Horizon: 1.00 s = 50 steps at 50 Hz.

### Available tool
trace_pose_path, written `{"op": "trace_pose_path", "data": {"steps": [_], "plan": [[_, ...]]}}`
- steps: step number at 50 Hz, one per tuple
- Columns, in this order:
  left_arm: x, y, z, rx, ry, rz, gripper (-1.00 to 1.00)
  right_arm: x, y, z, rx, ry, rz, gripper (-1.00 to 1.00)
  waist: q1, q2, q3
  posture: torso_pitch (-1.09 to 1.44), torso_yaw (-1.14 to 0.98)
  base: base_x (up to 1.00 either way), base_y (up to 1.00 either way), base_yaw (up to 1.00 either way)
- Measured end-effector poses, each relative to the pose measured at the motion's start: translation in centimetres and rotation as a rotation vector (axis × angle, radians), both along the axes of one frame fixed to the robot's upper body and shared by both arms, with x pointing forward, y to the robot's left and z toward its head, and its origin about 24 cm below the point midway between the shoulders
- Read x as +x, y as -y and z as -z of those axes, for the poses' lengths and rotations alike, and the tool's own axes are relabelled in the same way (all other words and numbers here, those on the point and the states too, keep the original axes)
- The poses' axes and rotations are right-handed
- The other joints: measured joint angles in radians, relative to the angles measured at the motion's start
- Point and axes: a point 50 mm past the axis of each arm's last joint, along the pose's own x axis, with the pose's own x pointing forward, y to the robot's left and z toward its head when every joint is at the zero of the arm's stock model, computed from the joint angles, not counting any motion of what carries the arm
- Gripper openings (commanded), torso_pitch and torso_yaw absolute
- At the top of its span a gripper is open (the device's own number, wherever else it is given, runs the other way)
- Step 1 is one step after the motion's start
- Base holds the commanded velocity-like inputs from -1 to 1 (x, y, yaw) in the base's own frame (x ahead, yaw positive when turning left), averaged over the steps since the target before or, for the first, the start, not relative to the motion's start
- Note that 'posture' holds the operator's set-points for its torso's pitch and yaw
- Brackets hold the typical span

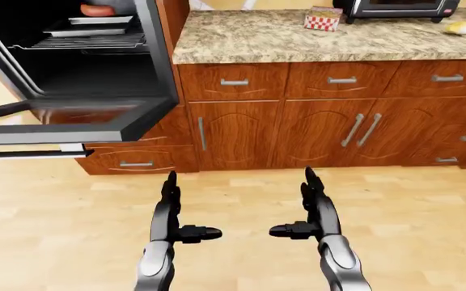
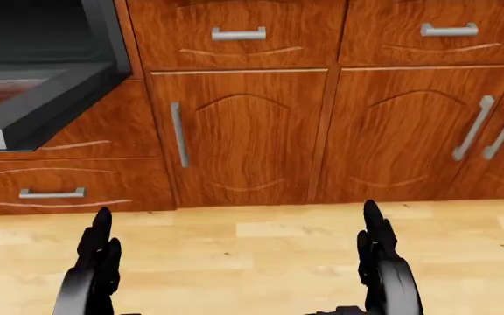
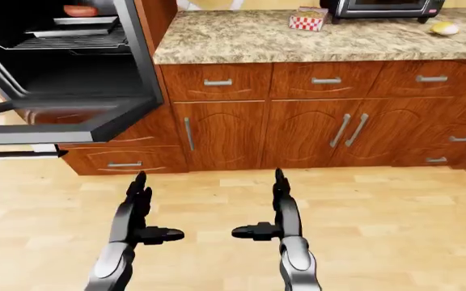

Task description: Close the oven door.

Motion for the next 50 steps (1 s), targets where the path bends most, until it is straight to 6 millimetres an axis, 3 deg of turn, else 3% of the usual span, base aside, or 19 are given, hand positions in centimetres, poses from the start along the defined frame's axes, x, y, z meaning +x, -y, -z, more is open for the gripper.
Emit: {"op": "trace_pose_path", "data": {"steps": [1, 3, 5, 6, 10, 14, 18, 22, 27, 30, 33, 37, 43, 50], "plan": [[0.1, -0.1, -0.6, -0.004, 0.02, -0.001, 1.0, 0.1, 0.0, -0.5, -0.001, 0.017, -0.001, 1.0, -0.001, -0.004, -0.008, 0.0, 0.0, 0.0, 0.0, 0.0], [0.5, -0.3, -3.4, 0.025, 0.124, 0.015, 1.0, 0.5, 0.2, -3.1, -0.005, 0.097, -0.002, 1.0, 0.006, -0.004, -0.051, 0.0, 0.0, 0.0, 0.0, 0.0], [1.0, -0.7, -5.4, 0.041, 0.173, 0.015, 1.0, 0.8, 0.4, -4.8, -0.006, 0.139, -0.008, 1.0, 0.008, -0.012, -0.03, 0.0, 0.0, 0.0, 0.0, 0.0], [1.1, -1.1, -5.9, 0.045, 0.173, 0.011, 1.0, 0.9, 0.5, -5.1, -0.013, 0.143, -0.014, 1.0, 0.008, -0.012, -0.041, 0.0, 0.0, 0.0, 0.0, 0.0], [2.1, -3.1, -7.0, 0.084, 0.166, 0.003, 1.0, 1.8, 2.7, -6.8, -0.039, 0.146, 0.007, 1.0, 0.01, -0.003, -0.06, 0.0, 0.0, 0.0, 0.0, 0.0], [2.3, -6.7, -5.8, 0.116, 0.108, -0.054, 1.0, 2.3, 6.2, -7.0, -0.064, 0.115, 0.043, 1.0, 0.009, -0.001, -0.07, 0.0, 0.0, 0.0, 0.0, 0.0], [1.9, -9.7, -2.1, 0.152, 0.005, -0.105, 1.0, 2.4, 9.7, -5.2, -0.033, 0.039, 0.099, 1.0, 0.01, -0.002, -0.071, 0.0, 0.0, 0.0, 0.0, 0.0], [0.6, -11.3, 3.2, 0.174, -0.127, -0.125, 1.0, 2.4, 12.1, -0.9, -0.003, -0.074, 0.132, 1.0, 0.007, -0.009, -0.067, 0.0, 0.0, 0.0, 0.0, 0.0], [-2.1, -13.6, 6.8, 0.222, -0.222, -0.19, 1.0, -0.2, 15.3, 3.8, -0.036, -0.19, 0.228, 1.0, 0.005, -0.012, -0.055, 0.0, 0.0, 0.0, 0.0, 0.0], [-3.9, -14.3, 7.9, 0.235, -0.237, -0.258, 1.0, -1.9, 16.1, 5.9, -0.069, -0.232, 0.263, 1.0, 0.002, -0.008, -0.057, 0.0, 0.0, 0.0, 0.0, 0.0], [-5.3, -13.5, 8.7, 0.259, -0.222, -0.271, 1.0, -3.7, 16.3, 7.2, -0.095, -0.262, 0.282, 1.0, 0.0, -0.003, -0.06, 0.0, 0.0, 0.0, 0.0, 0.0], [-7.5, -12.5, 9.9, 0.281, -0.241, -0.27, 1.0, -5.7, 16.0, 8.3, -0.126, -0.281, 0.291, 1.0, -0.004, -0.003, -0.06, 0.0, 0.0, 0.0, 0.0, 0.0], [-11.0, -13.2, 11.1, 0.308, -0.318, -0.323, 1.0, -8.8, 15.7, 9.9, -0.166, -0.346, 0.321, 1.0, -0.002, -0.007, -0.049, 0.0, 0.0, 0.0, 0.0, 0.0], [-13.0, -13.0, 12.0, 0.315, -0.401, -0.339, 1.0, -11.4, 15.4, 11.2, -0.19, -0.421, 0.359, 1.0, -0.002, -0.001, -0.042, 0.0, 0.0, 0.0, 0.0, 0.0]]}}
